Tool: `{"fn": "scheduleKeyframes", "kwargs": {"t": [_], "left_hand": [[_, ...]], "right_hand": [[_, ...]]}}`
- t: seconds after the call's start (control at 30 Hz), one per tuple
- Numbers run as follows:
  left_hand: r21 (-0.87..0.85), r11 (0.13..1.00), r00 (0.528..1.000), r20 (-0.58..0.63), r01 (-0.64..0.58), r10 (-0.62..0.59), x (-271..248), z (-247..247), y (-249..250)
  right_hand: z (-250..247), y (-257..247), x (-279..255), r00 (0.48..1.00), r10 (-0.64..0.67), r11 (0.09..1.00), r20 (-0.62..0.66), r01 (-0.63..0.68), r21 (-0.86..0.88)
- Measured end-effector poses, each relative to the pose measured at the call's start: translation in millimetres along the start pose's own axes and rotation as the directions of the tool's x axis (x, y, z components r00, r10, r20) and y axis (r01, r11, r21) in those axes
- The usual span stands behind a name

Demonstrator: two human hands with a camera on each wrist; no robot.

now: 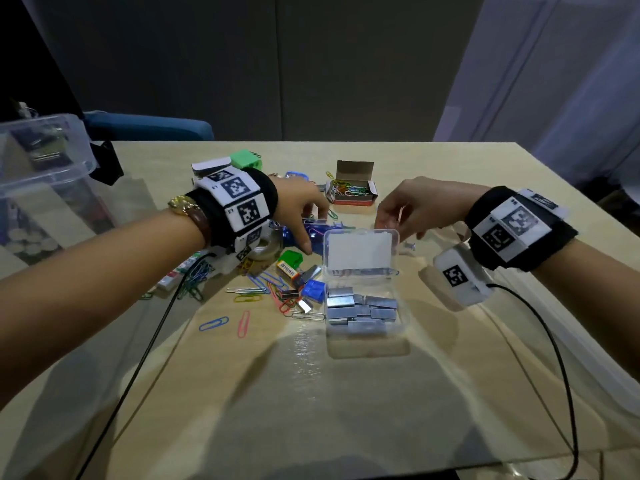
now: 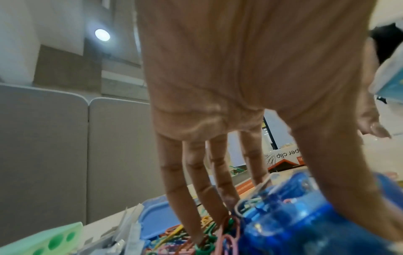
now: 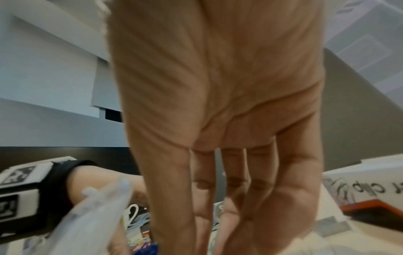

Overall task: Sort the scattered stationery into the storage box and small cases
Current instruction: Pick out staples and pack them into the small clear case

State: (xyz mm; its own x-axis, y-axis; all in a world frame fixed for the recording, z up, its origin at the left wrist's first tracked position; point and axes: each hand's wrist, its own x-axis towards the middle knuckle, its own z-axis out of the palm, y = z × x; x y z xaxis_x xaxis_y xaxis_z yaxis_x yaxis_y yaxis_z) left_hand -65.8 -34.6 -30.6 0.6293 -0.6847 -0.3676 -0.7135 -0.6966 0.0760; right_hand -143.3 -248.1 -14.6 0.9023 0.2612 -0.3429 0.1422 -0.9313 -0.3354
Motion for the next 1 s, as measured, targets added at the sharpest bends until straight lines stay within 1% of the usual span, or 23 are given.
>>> {"fn": "scheduleKeyframes", "kwargs": {"t": [0.13, 0.17, 0.23, 0.27, 0.3, 0.37, 0.4, 0.43, 0.47, 0.5, 0.53, 0.6, 0.73, 0.87, 0.93, 1.0], "left_hand": [[0.082, 0.996, 0.994, -0.108, 0.042, -0.033, 2.2, 3.7, -5.3], [0.067, 0.997, 0.986, -0.163, 0.045, -0.033, -0.4, 4.6, -5.8], [-0.003, 1.000, 0.960, -0.279, -0.005, 0.004, -10.0, 6.0, -3.5], [-0.040, 0.998, 0.956, -0.292, -0.038, 0.025, -15.1, 6.2, -2.1], [-0.075, 0.995, 0.966, -0.256, -0.061, 0.040, -19.4, 6.6, -1.1], [-0.132, 0.989, 0.994, -0.092, -0.070, 0.058, -26.1, 9.1, 3.7], [-0.140, 0.988, 0.998, -0.013, -0.061, 0.060, -26.9, 11.7, 5.6], [-0.126, 0.990, 0.997, 0.042, -0.055, 0.061, -25.6, 14.8, 7.3], [-0.102, 0.993, 0.996, 0.071, -0.055, 0.063, -23.3, 17.1, 8.8], [-0.083, 0.995, 0.994, 0.083, -0.060, 0.067, -20.5, 18.7, 10.4], [-0.076, 0.995, 0.993, 0.091, -0.066, 0.073, -18.1, 18.9, 12.0], [-0.070, 0.995, 0.992, 0.101, -0.075, 0.082, -12.9, 17.5, 14.6], [-0.077, 0.992, 0.989, 0.102, -0.096, 0.103, -5.6, 17.1, 14.6], [-0.181, 0.978, 0.989, 0.083, -0.102, 0.119, -3.7, 14.4, 5.9], [-0.230, 0.968, 0.992, 0.051, -0.099, 0.114, -5.2, 12.3, 1.1], [-0.259, 0.962, 0.993, 0.054, -0.087, 0.104, -7.9, 11.5, -0.9]], "right_hand": [[6.3, -4.6, -1.3, 0.990, -0.117, 0.991, 0.075, 0.111, 0.081], [7.5, -5.5, -2.5, 0.987, -0.134, 0.988, 0.088, 0.126, 0.086], [9.3, -6.2, -5.6, 0.985, -0.135, 0.990, 0.108, 0.130, 0.056], [9.4, -4.7, -6.9, 0.988, -0.115, 0.993, 0.103, 0.113, 0.027], [7.9, -1.8, -8.0, 0.993, -0.083, 0.997, 0.078, 0.083, 0.004], [0.3, 7.7, -9.3, 0.999, 0.020, 1.000, -0.044, -0.020, -0.020], [-4.8, 13.2, -9.2, 0.988, 0.081, 0.996, -0.132, -0.085, -0.027], [-10.5, 18.3, -9.4, 0.967, 0.137, 0.989, -0.216, -0.146, -0.024], [-16.2, 22.9, -9.5, 0.943, 0.181, 0.981, -0.279, -0.193, -0.014], [-20.7, 27.0, -8.8, 0.926, 0.215, 0.974, -0.310, -0.226, -0.001], [-23.4, 29.9, -7.6, 0.919, 0.242, 0.968, -0.311, -0.249, 0.016], [-23.3, 31.6, -3.8, 0.920, 0.283, 0.959, -0.271, -0.281, 0.045], [-9.2, 26.2, 9.6, 0.921, 0.327, 0.945, -0.213, -0.322, 0.061], [2.4, 18.3, 24.1, 0.911, 0.366, 0.928, -0.189, -0.373, 0.001], [7.3, 14.0, 29.5, 0.917, 0.352, 0.932, -0.189, -0.362, -0.020], [11.4, 11.2, 34.1, 0.930, 0.321, 0.944, -0.178, -0.330, -0.023]]}}
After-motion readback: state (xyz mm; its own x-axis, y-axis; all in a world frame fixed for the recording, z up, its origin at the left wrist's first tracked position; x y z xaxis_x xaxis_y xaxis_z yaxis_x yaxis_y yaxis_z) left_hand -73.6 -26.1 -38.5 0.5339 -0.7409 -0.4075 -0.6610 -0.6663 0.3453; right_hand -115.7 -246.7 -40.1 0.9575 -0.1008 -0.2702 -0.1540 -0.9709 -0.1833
